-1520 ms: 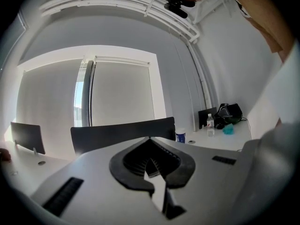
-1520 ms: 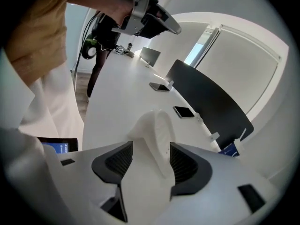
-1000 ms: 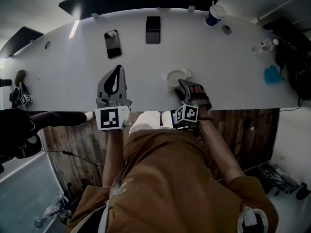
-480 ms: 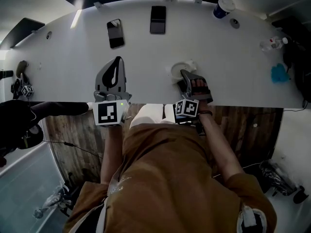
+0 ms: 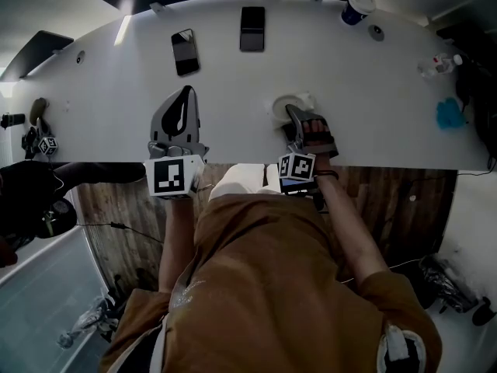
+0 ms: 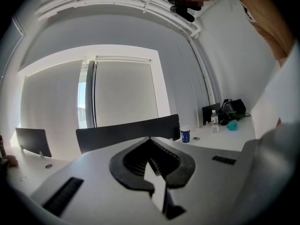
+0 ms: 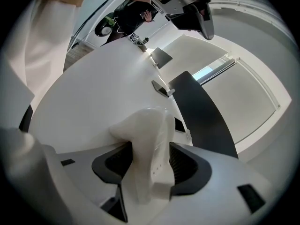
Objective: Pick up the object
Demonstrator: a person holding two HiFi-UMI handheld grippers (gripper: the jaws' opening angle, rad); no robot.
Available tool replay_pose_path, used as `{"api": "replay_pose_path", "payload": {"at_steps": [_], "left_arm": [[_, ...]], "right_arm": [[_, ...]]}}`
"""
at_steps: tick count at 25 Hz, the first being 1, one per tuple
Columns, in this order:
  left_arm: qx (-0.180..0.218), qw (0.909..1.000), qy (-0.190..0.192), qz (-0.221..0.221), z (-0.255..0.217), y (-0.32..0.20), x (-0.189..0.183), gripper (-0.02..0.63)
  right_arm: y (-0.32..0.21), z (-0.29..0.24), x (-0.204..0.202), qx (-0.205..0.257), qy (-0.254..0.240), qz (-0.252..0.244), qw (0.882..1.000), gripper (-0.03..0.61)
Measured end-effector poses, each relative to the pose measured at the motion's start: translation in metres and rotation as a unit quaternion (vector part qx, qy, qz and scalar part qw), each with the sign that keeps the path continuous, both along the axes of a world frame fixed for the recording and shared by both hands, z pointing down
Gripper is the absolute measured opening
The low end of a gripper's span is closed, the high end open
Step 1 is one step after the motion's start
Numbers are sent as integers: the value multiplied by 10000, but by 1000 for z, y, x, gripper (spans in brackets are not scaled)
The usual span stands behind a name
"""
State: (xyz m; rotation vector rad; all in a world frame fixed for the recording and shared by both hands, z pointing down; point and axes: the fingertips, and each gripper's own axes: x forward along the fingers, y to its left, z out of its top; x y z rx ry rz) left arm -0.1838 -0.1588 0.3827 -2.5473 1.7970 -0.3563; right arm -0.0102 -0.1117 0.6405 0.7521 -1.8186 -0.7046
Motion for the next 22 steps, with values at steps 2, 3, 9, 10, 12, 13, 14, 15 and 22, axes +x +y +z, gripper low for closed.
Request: {"api": "replay_pose_path", "payload": {"at_steps": [2,3,9,10,12,13,14,15,22], "left_arm": [[8,10000,-47,54,-4,-1,1,2],[1,10000,-37,-2,-2,-1,-1,2],[-13,9999,-80,-153,-3,3,-10,2],[-10,9998,-90,-177,-4,4,-12,2],[-11,9997,-110,-235,-5,5,-17,2],[-12,9996,-128,-263,-5,6,-19,2],[-9,9995,-153,-287,-6,7,-21,2],[-3,9994,-186,-305,-7,7,-23,2],[34,9992,-182,-368,-11,7,-26,2]], "right_arm": [[-2,0,-1,72,-16,69,9999,229],[-3,-1,0,86,-58,151,9998,229],[-9,-1,4,326,22,400,9987,225],[-11,-2,4,347,22,427,9985,225],[-13,0,3,390,56,455,9982,220],[-14,1,3,409,83,462,9981,194],[-14,2,3,426,97,476,9979,175],[-15,3,3,435,92,497,9978,169],[-18,0,5,316,-73,602,9977,160]]}}
